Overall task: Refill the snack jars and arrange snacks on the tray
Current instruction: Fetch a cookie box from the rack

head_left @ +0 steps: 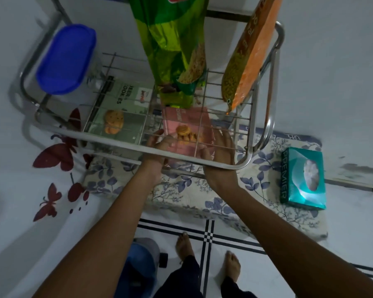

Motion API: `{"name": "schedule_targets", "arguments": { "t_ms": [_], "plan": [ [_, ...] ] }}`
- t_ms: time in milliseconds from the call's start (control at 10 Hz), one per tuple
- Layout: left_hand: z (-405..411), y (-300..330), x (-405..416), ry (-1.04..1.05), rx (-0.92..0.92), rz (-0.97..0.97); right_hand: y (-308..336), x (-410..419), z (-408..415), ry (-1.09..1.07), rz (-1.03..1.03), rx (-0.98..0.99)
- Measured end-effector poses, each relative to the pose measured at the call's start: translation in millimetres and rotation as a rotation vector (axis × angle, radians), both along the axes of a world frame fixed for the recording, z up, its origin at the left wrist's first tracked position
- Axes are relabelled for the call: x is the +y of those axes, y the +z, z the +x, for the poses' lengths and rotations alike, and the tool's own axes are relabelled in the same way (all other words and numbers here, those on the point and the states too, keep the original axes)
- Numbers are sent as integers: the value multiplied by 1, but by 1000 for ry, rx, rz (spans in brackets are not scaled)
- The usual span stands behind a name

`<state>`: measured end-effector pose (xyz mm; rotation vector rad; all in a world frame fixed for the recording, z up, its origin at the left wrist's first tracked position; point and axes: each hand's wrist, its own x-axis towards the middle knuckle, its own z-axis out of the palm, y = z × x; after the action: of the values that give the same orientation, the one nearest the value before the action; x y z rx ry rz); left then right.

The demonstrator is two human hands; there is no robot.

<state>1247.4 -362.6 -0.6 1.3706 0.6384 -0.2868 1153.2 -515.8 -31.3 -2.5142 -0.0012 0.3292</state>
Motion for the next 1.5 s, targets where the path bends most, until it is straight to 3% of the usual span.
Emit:
{"name": "schedule_targets", "arguments": {
  "t_ms": [100, 200, 300, 500, 800, 1000, 1200, 1500],
  "plan": [
    [-26, 1, 17, 1, 12, 23, 28, -10, 31, -184, 261, -11],
    [-59, -1, 33, -7, -76, -21, 35, 5, 11, -263, 614, -135],
    [-98, 0, 36, -13, -95, -27, 36, -4, 1, -302, 788, 13],
    [-212, -2, 15, 95, -109, -27, 22, -39, -54, -177, 877, 242],
    [-446, 27, -70, 516, -175, 45, 55, -55, -189, 312, 839, 597],
    [-628, 69, -110, 850, -236, 181, 89, -4, -327, 620, 906, 869],
    [-837, 91, -165, 1286, -247, 262, 113, 30, -539, 983, 780, 994],
    [-1154, 105, -301, 1668, -85, 329, 115, -27, -895, 1305, 629, 1200]
  ]
}}
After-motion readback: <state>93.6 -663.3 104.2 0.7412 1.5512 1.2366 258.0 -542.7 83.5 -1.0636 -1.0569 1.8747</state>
